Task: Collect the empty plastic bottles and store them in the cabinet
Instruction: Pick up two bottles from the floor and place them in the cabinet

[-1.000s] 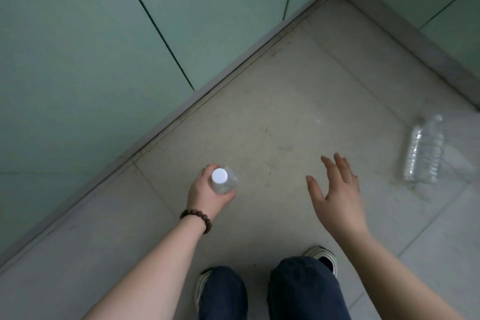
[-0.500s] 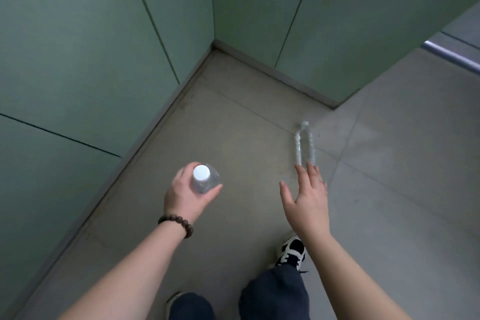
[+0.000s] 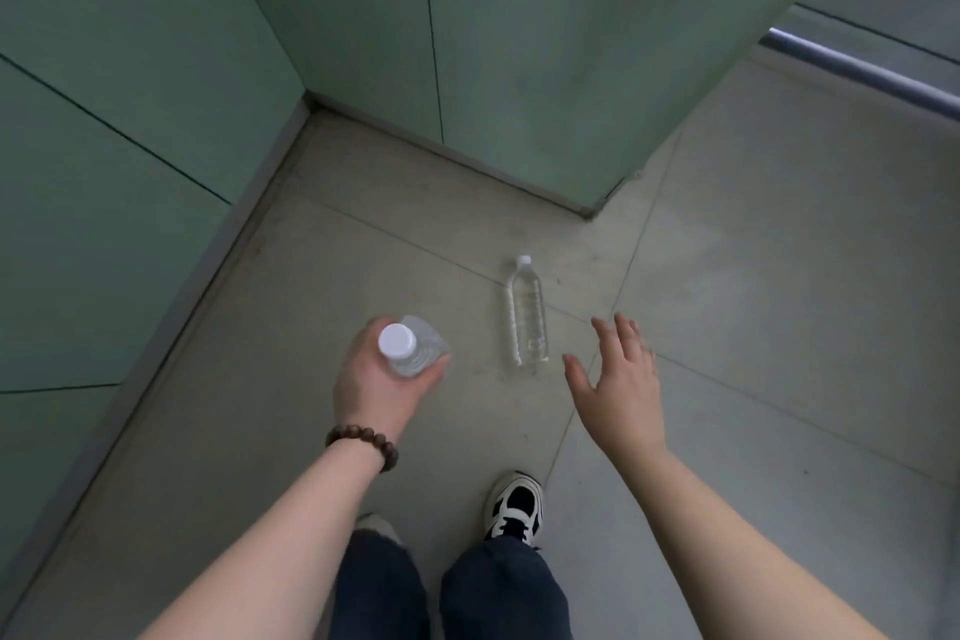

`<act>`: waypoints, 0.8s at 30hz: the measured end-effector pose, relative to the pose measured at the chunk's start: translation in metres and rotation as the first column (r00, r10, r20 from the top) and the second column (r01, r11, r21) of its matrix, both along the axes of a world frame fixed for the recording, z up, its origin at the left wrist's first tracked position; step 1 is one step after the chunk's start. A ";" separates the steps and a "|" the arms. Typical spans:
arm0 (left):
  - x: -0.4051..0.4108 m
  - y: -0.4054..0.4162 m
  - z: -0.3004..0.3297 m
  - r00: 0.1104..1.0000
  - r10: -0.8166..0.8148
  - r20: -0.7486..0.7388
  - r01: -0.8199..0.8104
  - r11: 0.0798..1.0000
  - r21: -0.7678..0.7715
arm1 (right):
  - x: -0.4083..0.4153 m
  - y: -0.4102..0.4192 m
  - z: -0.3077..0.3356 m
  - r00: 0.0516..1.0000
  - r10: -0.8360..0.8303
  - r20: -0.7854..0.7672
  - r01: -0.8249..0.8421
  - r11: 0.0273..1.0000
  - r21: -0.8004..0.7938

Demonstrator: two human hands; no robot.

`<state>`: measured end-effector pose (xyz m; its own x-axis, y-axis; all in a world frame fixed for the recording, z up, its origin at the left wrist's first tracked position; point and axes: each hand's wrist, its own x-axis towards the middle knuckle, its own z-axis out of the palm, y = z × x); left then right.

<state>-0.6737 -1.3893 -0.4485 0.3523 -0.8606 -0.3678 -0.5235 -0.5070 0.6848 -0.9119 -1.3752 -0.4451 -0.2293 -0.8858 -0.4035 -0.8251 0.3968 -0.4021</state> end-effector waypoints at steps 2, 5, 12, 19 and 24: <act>-0.010 -0.012 -0.012 1.000 -0.017 0.010 0.017 1.000 0.001 | -0.008 -0.010 -0.017 1.000 -0.002 0.014 0.002 1.000 0.019; -0.015 -0.030 -0.038 0.999 -0.041 0.018 0.042 0.999 -0.018 | -0.012 -0.027 -0.053 0.999 -0.020 0.036 0.018 0.999 0.037; 0.000 -0.087 -0.141 0.992 -0.090 0.093 0.095 0.994 -0.061 | -0.005 -0.076 -0.188 1.000 -0.019 0.014 0.018 0.993 0.115; 0.023 -0.133 -0.217 0.980 -0.125 0.155 0.150 0.976 -0.158 | 0.013 -0.114 -0.311 0.999 -0.016 -0.030 0.022 0.978 0.207; 0.035 -0.147 -0.243 0.978 -0.115 0.173 0.148 0.970 -0.192 | 0.020 -0.127 -0.349 0.994 -0.099 -0.049 0.108 0.970 0.219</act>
<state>-0.6389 -1.5364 -0.6916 0.2705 -0.9540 -0.1294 -0.6871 -0.2854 0.6682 -0.8917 -1.5023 -0.7944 -0.3338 -0.7462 -0.5760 -0.7877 0.5565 -0.2644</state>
